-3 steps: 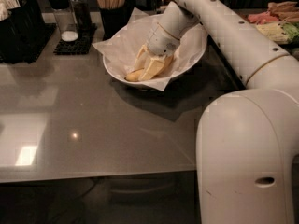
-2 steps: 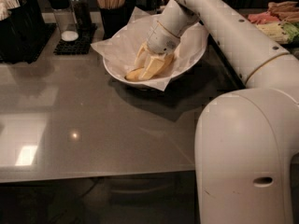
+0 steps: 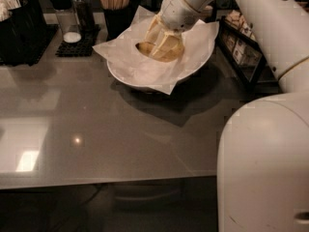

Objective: Pick banana from white bowl

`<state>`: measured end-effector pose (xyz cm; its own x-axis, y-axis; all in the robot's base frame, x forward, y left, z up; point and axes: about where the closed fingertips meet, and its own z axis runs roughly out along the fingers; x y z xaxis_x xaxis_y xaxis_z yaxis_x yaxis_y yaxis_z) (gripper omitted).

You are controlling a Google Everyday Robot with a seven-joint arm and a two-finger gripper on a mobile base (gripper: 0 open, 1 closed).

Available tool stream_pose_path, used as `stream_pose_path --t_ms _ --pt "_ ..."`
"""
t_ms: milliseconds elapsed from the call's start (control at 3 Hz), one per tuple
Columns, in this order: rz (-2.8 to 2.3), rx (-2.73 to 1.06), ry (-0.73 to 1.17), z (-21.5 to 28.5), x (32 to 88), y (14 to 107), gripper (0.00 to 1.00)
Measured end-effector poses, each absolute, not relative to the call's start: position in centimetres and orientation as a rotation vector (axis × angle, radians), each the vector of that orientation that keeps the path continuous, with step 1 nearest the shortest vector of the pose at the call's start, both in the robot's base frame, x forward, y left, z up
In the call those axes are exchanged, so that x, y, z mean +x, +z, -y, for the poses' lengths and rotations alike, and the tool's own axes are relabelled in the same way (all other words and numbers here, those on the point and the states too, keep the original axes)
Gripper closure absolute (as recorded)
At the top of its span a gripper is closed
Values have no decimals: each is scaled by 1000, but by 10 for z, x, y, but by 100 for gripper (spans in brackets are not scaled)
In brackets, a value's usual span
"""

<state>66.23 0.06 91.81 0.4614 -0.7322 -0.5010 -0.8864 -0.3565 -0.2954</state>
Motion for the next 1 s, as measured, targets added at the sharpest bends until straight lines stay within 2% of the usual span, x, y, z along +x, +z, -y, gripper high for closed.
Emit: stream_pose_path --t_ms 333,1000 --pt "-1279 -2124 358 3 653 952 100" --pt "-1089 -1866 518 20 627 977 100"
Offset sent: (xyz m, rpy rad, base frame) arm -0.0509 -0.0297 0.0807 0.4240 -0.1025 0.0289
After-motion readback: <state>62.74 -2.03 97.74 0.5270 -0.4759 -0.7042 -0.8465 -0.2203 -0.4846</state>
